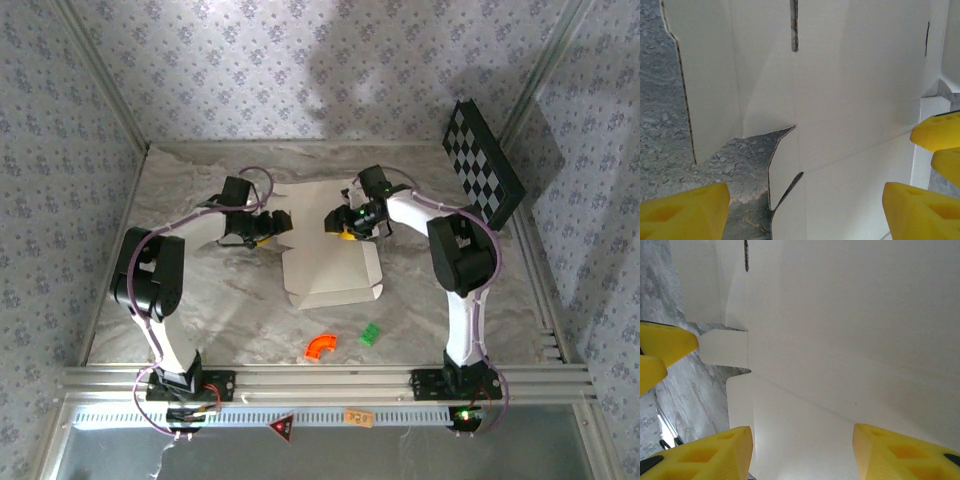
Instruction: Fold the paper box
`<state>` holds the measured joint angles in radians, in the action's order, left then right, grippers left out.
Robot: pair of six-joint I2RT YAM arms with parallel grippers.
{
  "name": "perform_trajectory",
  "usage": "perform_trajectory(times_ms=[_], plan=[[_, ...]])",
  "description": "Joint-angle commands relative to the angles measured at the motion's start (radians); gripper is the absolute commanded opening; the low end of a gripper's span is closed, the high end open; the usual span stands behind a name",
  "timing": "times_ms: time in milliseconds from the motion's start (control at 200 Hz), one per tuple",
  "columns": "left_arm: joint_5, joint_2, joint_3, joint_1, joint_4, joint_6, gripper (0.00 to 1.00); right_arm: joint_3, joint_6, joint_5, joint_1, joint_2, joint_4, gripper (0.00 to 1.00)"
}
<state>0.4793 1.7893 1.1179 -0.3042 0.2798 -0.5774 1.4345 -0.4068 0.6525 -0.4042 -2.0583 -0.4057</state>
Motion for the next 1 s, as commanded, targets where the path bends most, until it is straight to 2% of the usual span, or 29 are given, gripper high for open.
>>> perform_trajectory(times_ms=[0, 200, 994], plan=[[-0.002, 0.011, 0.021, -0.011, 0.034, 0.002, 0.81, 0.022, -0.009, 0.020, -0.001, -0.062, -0.014, 0.57], [0.068, 0.055, 0.012, -0.028, -0.014, -0.028, 0.79, -0.007, 0.002, 0.006, -0.001, -0.098, -0.007, 0.56], [0.084, 0.106, 0.126, -0.075, -0.068, -0.078, 0.72, -0.045, -0.017, -0.007, -0.002, -0.085, 0.022, 0.56]])
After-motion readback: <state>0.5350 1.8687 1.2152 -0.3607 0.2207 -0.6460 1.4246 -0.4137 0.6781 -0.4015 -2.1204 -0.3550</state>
